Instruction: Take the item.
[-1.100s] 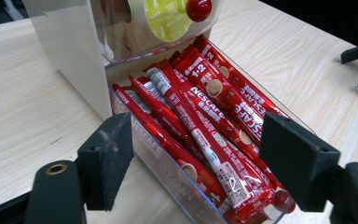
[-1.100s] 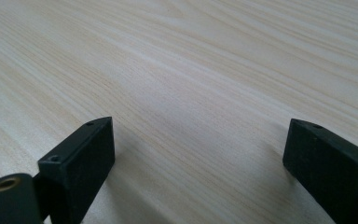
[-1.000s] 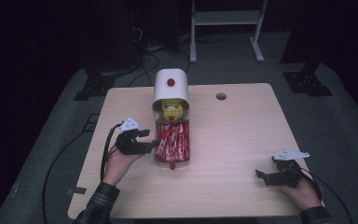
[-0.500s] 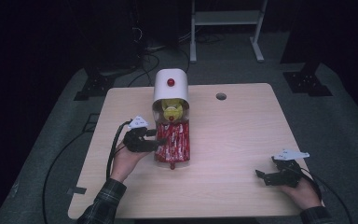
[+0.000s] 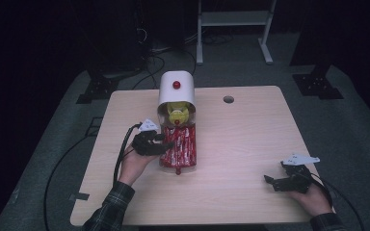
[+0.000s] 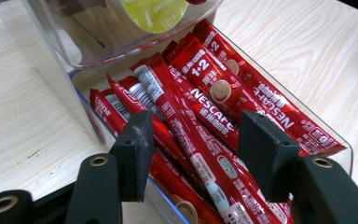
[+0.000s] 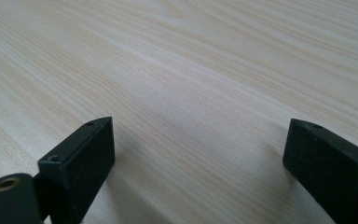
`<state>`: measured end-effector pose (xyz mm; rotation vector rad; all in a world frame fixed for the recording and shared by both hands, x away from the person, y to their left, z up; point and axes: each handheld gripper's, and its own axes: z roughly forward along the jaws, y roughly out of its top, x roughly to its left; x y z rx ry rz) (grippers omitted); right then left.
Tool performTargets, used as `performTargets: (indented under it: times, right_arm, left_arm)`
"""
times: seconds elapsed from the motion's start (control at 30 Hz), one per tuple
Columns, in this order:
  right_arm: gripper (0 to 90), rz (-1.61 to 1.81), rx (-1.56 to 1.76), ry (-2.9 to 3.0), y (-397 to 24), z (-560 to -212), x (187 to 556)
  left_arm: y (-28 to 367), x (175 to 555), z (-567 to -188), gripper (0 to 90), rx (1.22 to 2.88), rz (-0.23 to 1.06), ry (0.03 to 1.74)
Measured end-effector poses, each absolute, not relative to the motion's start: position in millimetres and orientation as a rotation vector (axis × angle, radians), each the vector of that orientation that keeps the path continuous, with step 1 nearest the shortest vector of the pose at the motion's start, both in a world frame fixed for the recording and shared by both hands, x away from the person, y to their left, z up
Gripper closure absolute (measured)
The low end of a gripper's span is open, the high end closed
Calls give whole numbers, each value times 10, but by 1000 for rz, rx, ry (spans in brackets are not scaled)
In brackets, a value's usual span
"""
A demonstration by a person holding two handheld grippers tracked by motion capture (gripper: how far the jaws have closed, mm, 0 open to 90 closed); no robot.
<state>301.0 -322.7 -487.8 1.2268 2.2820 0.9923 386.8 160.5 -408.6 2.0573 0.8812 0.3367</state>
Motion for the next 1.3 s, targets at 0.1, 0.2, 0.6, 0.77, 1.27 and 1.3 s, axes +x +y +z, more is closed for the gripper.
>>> performTargets:
  times: [0.1,0.2,0.6,0.77,1.27,1.3]
  right_arm:
    - [78,992,1227,2282,-3227,-4878,3010]
    - [78,992,1228,2282,-3227,-4878,3010]
    - [78,992,1228,2282,-3227,-4878,3010]
    - [78,992,1228,2282,-3227,-4878,3010]
    - [79,992,1227,2282,-3227,-4878,3010]
    - [78,992,1228,2282,-3227,-4878,3010]
  left_arm:
    - [1589,3876,-4095,465,2066,338,885]
    - [1582,3881,-4100,468,2067,343,885]
    - [1526,3904,-4140,500,2102,369,891]
    - [1508,3907,-4148,514,2113,376,893]
    - [1458,3903,-4154,592,2137,411,912]
    - [1459,3903,-4153,597,2137,409,914]
